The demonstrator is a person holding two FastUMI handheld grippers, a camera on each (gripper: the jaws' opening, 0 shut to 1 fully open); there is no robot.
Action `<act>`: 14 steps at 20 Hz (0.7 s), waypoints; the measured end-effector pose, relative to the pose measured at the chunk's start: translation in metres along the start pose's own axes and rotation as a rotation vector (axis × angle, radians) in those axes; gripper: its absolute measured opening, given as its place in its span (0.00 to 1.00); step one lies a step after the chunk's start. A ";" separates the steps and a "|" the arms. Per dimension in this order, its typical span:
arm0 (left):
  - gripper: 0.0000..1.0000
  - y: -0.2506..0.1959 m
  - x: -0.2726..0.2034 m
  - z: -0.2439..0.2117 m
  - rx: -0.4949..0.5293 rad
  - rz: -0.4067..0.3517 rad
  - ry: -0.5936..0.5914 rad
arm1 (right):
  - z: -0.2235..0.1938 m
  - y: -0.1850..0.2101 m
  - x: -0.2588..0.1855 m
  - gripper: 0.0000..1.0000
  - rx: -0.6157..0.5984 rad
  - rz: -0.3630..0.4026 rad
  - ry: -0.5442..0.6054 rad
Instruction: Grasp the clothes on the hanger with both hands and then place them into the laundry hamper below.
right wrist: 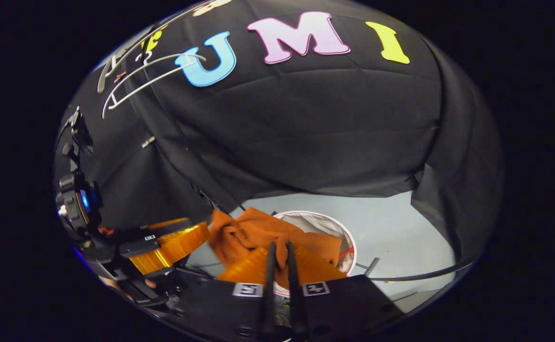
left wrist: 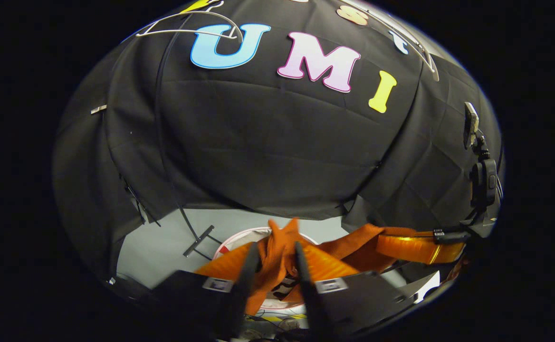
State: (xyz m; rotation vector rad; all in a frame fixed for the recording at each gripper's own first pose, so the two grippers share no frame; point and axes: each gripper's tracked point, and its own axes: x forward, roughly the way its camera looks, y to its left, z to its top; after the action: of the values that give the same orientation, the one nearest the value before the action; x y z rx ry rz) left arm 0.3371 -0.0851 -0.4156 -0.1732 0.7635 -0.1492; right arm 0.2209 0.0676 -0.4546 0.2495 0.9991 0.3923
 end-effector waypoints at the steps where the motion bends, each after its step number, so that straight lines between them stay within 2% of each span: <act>1: 0.75 -0.001 0.004 -0.006 0.021 -0.002 0.009 | 0.000 -0.005 0.000 0.49 -0.017 -0.028 0.009; 2: 0.98 0.001 0.002 -0.009 0.042 0.013 0.016 | -0.006 -0.012 -0.001 0.74 -0.033 -0.068 0.014; 3: 0.96 0.002 -0.006 -0.011 0.053 0.016 0.022 | -0.007 -0.020 0.005 1.00 -0.040 -0.108 0.022; 8: 0.96 0.005 -0.014 -0.018 0.043 0.025 0.032 | -0.013 -0.024 -0.004 0.98 0.000 -0.134 0.023; 14: 0.95 0.005 -0.046 0.000 0.069 0.034 -0.030 | 0.010 -0.023 -0.032 0.98 -0.009 -0.175 -0.078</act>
State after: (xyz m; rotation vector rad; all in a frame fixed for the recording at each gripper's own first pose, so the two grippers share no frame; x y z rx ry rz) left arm 0.3043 -0.0715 -0.3858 -0.0971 0.7301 -0.1404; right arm 0.2185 0.0330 -0.4331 0.1665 0.9341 0.2258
